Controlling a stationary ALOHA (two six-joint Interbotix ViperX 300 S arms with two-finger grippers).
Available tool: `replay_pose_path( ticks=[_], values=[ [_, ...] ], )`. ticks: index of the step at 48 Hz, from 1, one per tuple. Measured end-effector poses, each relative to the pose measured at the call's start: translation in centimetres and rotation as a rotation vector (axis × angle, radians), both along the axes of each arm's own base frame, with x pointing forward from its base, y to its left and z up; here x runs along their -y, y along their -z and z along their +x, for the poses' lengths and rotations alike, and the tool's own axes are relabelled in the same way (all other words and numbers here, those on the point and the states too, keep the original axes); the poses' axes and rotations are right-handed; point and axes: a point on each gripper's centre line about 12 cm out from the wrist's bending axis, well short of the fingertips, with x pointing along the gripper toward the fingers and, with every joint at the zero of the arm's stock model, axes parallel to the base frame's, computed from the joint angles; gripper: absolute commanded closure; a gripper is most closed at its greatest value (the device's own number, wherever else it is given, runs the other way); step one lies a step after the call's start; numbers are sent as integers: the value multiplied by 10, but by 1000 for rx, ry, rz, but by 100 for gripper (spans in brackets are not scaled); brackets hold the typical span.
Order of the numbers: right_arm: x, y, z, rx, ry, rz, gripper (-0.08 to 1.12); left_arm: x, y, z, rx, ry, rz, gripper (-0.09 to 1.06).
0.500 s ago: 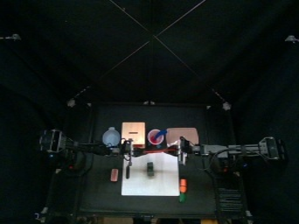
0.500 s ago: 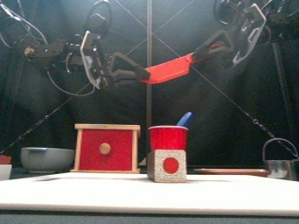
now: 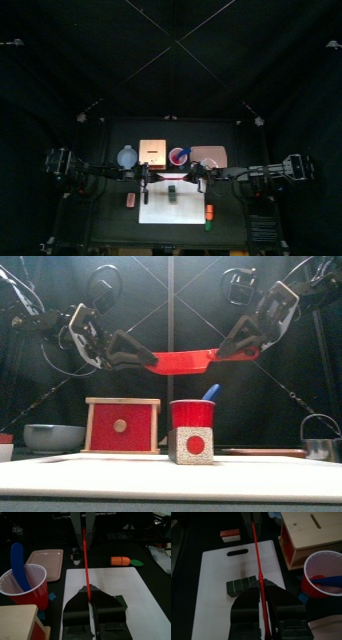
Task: Cut the sushi into 4 pieces with the knife
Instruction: Cut the sushi into 4 pieces
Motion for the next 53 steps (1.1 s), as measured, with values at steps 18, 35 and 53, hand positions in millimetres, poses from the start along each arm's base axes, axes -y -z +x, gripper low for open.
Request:
replay_pose_path(
  ticks=[18,35,53],
  values=[
    [-3,28,6,-123,-21,-4,99,16,25,5,-73,30,-17,83],
    [-2,46,15,-186,-38,-23,99,28,46,5,-134,-6,-74,83],
    [-3,58,27,-239,-49,-29,99,37,53,2,-167,-22,-105,83]
  ],
)
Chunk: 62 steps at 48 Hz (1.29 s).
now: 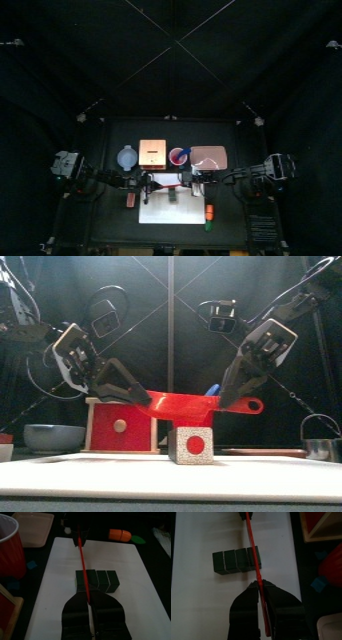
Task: Cut the sushi into 4 pieces with the knife
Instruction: Cut the sushi into 4 pieces
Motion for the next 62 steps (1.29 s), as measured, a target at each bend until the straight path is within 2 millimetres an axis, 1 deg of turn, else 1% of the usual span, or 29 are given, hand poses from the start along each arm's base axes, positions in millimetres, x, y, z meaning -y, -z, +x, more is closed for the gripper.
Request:
replay_pose_path(
  ticks=[14,26,58,60,62],
  values=[
    [0,1,0,-8,1,1,99,1,14,1,-47,-7,-2,83],
    [0,4,0,-18,-1,1,99,6,24,1,-70,-16,-12,83],
    [-3,12,4,-42,5,17,99,16,27,0,-79,-12,-29,83],
    [-4,15,5,-50,0,17,99,17,28,0,-84,-9,-28,83],
    [-4,22,6,-67,4,20,99,17,30,1,-90,-8,-27,83]
  ],
)
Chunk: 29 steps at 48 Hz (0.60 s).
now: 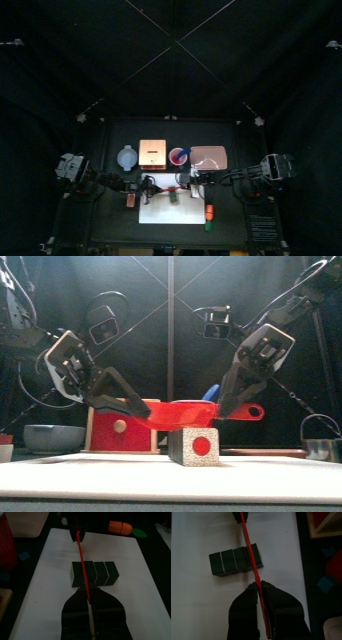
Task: Cut the sushi into 4 pieces with the knife
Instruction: Cut the sushi into 4 pieces
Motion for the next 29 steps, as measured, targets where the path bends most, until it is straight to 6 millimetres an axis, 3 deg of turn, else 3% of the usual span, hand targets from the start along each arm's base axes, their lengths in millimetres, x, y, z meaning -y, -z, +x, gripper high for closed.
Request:
replay_pose_path(
  ticks=[21,29],
  values=[
    [0,17,1,-48,-2,-1,99,-2,24,4,-82,-36,-1,84],
    [4,16,1,-46,5,-4,99,-15,26,6,-86,-62,10,84]
  ],
)
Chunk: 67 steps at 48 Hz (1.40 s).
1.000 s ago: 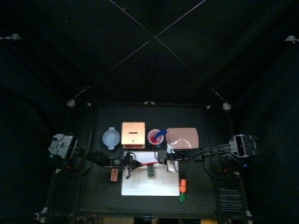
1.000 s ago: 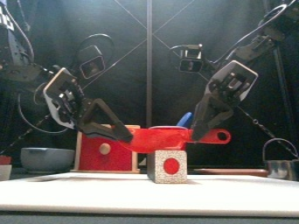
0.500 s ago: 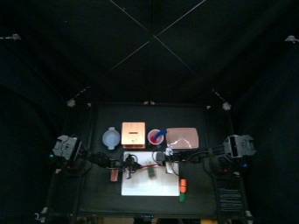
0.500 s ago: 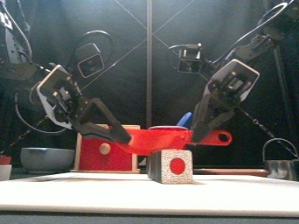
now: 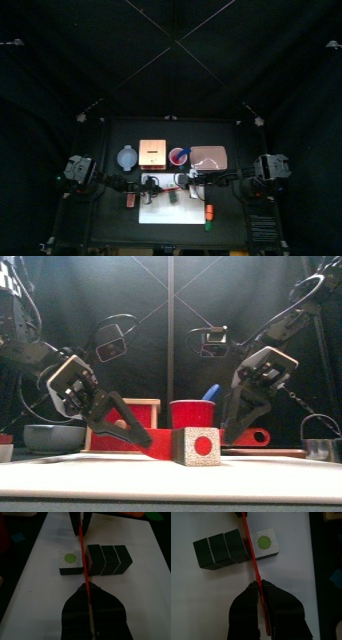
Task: Cut the sushi into 4 pieces with the knife
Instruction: Cut the sushi into 4 pieces
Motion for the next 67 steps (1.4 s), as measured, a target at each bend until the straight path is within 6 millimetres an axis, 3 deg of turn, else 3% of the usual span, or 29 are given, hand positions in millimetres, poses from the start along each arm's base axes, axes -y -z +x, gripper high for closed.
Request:
replay_pose_path(
  ticks=[10,15,21,28,39,49,67],
  values=[
    [17,-2,1,4,35,-11,99,-20,-10,2,18,8,44,84],
    [18,-4,3,5,29,-20,99,-21,-15,1,18,29,56,84],
    [17,-6,3,-6,24,-20,99,-19,-25,2,40,46,60,84],
    [14,-23,1,15,14,-19,99,-17,-40,2,78,57,60,84],
    [-2,-47,-5,75,-17,-7,99,2,-58,0,130,107,47,84],
    [-18,-48,-7,80,-58,0,99,18,-58,-2,134,149,39,84],
    [-19,-41,-7,63,-60,0,99,21,-47,1,104,125,23,85]
  ],
)
